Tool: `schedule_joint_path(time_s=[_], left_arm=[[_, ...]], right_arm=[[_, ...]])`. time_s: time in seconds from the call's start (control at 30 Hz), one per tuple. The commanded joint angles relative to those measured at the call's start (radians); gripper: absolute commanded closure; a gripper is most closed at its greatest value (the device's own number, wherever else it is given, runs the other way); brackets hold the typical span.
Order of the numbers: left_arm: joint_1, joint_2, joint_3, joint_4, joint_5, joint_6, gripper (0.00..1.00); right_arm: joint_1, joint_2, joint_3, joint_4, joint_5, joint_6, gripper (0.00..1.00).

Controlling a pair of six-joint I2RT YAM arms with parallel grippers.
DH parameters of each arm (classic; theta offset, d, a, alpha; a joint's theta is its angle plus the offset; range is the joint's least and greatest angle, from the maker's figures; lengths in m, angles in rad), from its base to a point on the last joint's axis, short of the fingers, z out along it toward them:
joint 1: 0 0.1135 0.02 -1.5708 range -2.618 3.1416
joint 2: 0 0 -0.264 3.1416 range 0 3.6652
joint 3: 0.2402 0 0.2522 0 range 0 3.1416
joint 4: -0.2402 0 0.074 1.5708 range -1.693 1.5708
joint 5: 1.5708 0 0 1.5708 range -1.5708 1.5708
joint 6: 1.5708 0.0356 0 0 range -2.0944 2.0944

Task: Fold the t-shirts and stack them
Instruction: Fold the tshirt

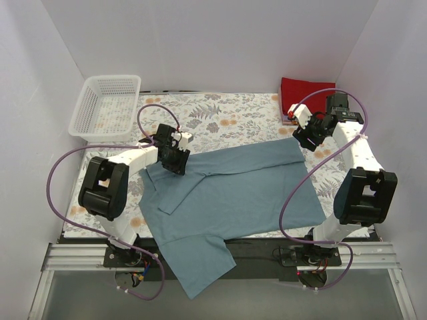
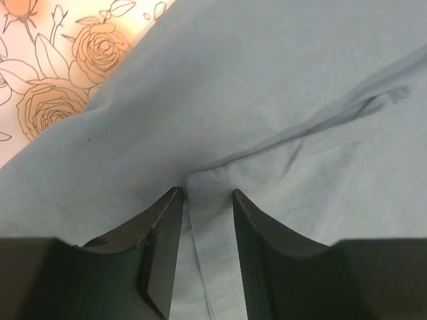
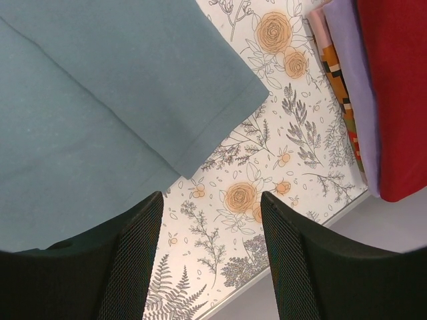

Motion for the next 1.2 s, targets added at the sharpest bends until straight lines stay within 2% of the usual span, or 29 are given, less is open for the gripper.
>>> schedule_joint_path(time_s=[0.0,0.23,0.37,0.5,0.6,0.8,0.9,1.0,1.07,1.1,1.17], left_arm=[[0.008,0.009,0.023,0.005,-0.065,-0.011,0.65],[0.008,0.024,0.026,-0.007,-0.033,-0.001,0.59],[0.008,-0.038,0.023,-0.001,0.063,0.001,0.73],[-0.005,-0.095,0.023,-0.012,0.138,0.027,0.93],[-0.027,-0.123,0.017,-0.028,0.166,0.038,1.0],[-0.119,-0.158,0.005,-0.073,0.224,0.044,1.0],[-0.212,-0.146,0.008,-0.128,0.275,0.075,1.0],[-0.314,-0.112,0.01,-0.176,0.269,0.105,0.99],[-0.354,-0.1,0.007,-0.188,0.264,0.111,0.91],[-0.357,-0.088,0.01,-0.208,0.27,0.121,0.81],[-0.357,-0.086,0.017,-0.228,0.284,0.128,0.73]], right_arm=[[-0.003,-0.037,-0.011,-0.018,0.002,-0.018,0.34],[-0.002,-0.027,-0.009,-0.018,0.004,-0.019,0.34],[-0.002,-0.025,-0.012,-0.017,0.007,-0.024,0.35],[-0.002,-0.024,-0.014,-0.017,-0.002,-0.019,0.35],[-0.002,-0.024,-0.014,-0.018,0.001,-0.018,0.35],[-0.002,-0.027,-0.019,-0.017,0.01,-0.025,0.35],[-0.002,-0.025,-0.014,-0.02,0.015,-0.027,0.35],[-0.002,-0.02,-0.009,-0.021,0.016,-0.024,0.36],[-0.002,-0.019,-0.008,-0.024,0.021,-0.025,0.35],[-0.002,-0.02,-0.008,-0.024,0.022,-0.025,0.36],[-0.002,-0.025,-0.016,-0.026,0.027,-0.028,0.36]])
